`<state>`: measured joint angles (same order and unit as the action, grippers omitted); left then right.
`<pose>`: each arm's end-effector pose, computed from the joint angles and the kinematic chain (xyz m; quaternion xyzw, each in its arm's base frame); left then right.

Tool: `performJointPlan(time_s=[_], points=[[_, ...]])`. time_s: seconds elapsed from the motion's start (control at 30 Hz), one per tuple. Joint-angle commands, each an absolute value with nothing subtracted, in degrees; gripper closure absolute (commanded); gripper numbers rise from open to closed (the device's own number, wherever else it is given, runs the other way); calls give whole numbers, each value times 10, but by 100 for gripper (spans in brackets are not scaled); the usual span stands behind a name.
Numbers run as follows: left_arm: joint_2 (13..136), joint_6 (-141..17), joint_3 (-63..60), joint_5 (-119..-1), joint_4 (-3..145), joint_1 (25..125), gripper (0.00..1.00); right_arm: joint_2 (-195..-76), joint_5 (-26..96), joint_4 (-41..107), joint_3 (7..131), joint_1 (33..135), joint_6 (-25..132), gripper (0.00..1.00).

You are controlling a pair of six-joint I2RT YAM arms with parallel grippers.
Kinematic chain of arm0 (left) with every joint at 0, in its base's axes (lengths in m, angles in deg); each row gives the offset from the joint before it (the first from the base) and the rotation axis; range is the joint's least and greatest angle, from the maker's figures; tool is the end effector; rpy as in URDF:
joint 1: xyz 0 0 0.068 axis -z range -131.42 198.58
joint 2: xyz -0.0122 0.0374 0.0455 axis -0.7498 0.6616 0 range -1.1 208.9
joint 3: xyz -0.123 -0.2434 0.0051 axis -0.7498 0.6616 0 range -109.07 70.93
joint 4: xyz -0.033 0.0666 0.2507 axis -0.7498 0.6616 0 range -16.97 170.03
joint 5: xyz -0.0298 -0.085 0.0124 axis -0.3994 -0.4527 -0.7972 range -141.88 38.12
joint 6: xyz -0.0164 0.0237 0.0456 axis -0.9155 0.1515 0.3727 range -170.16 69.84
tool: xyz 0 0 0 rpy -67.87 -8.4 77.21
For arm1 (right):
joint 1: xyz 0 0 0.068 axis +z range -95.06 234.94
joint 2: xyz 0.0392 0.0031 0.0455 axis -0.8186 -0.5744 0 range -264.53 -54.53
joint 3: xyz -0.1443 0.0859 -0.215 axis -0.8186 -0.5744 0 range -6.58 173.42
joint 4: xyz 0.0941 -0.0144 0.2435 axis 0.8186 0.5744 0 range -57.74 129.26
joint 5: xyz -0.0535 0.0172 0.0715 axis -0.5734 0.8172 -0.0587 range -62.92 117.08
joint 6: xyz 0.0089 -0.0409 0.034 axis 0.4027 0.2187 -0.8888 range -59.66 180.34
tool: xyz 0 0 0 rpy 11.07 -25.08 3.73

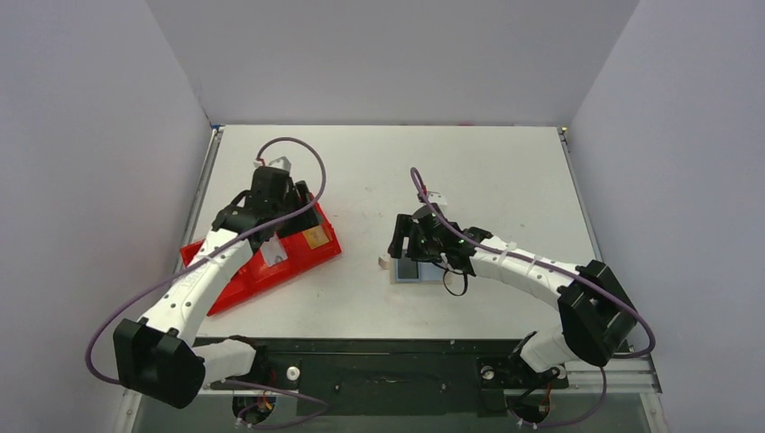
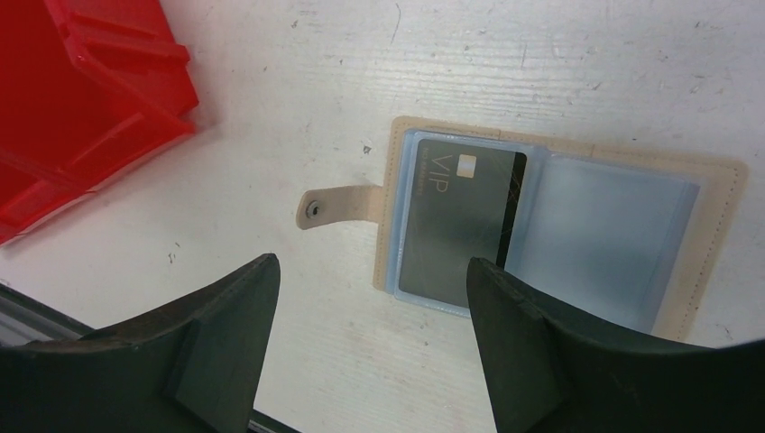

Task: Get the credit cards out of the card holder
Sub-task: Remove the credit card from the card holder.

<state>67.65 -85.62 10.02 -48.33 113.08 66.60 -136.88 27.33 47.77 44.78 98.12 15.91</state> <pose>0.2372 -0.0749 0.3043 -0.1524 0.9203 -0.1358 0.3337 0.2196 0.2062 0.2209 0.0093 0.9288 0.2579 0.2660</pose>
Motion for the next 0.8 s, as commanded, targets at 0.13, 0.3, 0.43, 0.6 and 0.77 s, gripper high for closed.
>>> performJointPlan(time_s=[0.13, 0.3, 0.43, 0.6, 0.77], points=[[759, -914, 77, -619, 971, 757, 48, -1400, 322, 397, 420, 940, 103, 28], [790, -926, 72, -623, 943, 792, 48, -1419, 387, 320, 384, 903, 65, 29], [812, -928, 66, -619, 935, 817, 48, -1431, 406, 291, 370, 893, 55, 29], [831, -937, 66, -620, 923, 844, 48, -1435, 409, 278, 348, 881, 50, 29], [848, -938, 64, -625, 907, 867, 48, -1424, 394, 285, 329, 869, 55, 29]])
